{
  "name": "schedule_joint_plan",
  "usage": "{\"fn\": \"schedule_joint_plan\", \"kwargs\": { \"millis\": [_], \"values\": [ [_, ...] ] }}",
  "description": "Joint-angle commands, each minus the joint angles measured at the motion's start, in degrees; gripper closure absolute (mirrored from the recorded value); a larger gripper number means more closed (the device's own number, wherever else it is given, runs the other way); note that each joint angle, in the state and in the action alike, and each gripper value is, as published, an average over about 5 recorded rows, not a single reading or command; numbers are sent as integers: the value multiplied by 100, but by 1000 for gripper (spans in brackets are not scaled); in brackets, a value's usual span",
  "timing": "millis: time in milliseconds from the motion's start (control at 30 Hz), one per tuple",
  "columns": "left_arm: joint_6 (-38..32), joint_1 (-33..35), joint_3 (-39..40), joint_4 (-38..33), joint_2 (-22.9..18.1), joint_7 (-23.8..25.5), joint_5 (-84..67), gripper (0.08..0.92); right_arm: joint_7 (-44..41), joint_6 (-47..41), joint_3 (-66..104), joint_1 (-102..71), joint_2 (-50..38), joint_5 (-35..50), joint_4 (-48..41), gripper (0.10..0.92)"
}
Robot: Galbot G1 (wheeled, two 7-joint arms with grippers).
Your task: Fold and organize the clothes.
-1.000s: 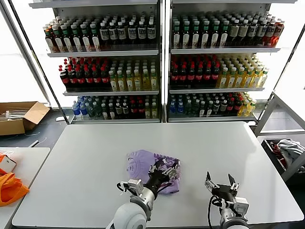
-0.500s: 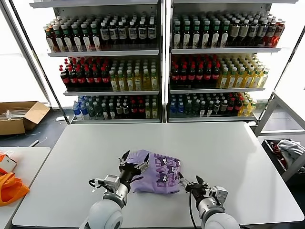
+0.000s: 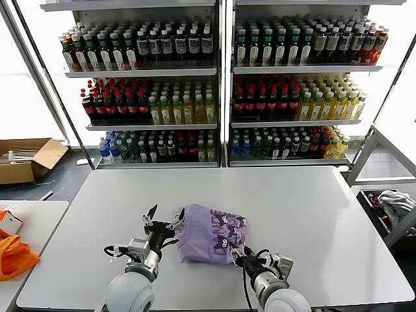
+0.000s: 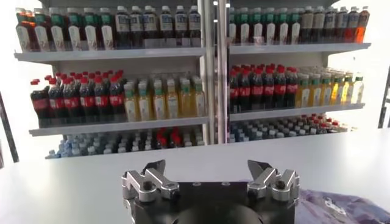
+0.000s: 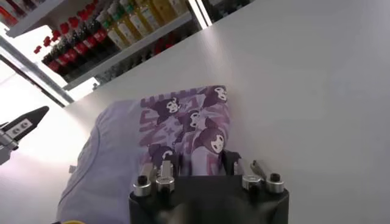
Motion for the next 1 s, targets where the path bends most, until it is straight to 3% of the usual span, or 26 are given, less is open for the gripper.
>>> {"fn": "schedule_joint_plan", "kwargs": {
  "millis": [33,400,767,1000],
  "values": [
    [22,57,-117,11,39,-31,97,177,187,-26,-97,29,-84,23,45,597],
    [19,205,-193,-119,-46,-50,85,177,-138,-123,786,-193,-811,-334,358,887],
    [24,322,-181,-221,-133,-38,84,177,-417,-126,1778,-170,-1238,-1081,-191,896],
    [24,335,-196,-227,-153,-27,83,177,-637,-144,1902,-431,-1135,-1262,-14,885]
  ]
}}
